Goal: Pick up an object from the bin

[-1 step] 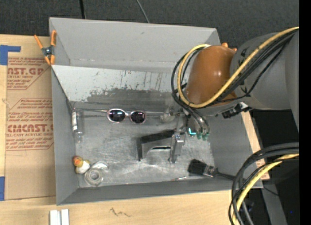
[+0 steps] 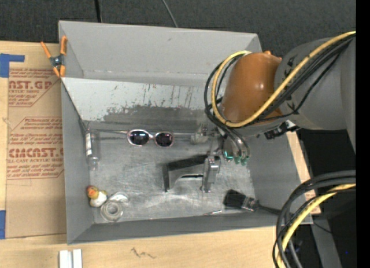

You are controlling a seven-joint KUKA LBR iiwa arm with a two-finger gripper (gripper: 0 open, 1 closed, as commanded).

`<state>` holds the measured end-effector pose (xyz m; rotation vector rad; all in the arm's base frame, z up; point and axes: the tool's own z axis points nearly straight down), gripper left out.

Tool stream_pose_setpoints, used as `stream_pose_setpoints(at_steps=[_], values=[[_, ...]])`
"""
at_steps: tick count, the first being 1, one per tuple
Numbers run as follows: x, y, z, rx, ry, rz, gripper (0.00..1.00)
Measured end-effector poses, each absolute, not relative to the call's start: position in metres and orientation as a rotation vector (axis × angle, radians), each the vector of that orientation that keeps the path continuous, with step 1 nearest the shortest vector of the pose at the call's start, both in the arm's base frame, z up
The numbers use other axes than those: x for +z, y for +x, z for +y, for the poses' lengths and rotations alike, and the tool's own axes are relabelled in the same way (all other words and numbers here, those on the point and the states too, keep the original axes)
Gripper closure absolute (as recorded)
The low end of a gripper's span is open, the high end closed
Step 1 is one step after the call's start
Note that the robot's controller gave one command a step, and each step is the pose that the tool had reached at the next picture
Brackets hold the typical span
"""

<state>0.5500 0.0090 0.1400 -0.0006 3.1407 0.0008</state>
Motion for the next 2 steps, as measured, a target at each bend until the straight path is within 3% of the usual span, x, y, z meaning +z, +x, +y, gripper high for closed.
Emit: stream_pose_setpoints(at_steps=[1, 2], values=[[0.0725, 0.5494, 0.0029, 0.002, 0.112, 3.125, 1.00], [0.0725, 0.5494, 0.0029, 0.002, 0.112, 3.125, 1.00]])
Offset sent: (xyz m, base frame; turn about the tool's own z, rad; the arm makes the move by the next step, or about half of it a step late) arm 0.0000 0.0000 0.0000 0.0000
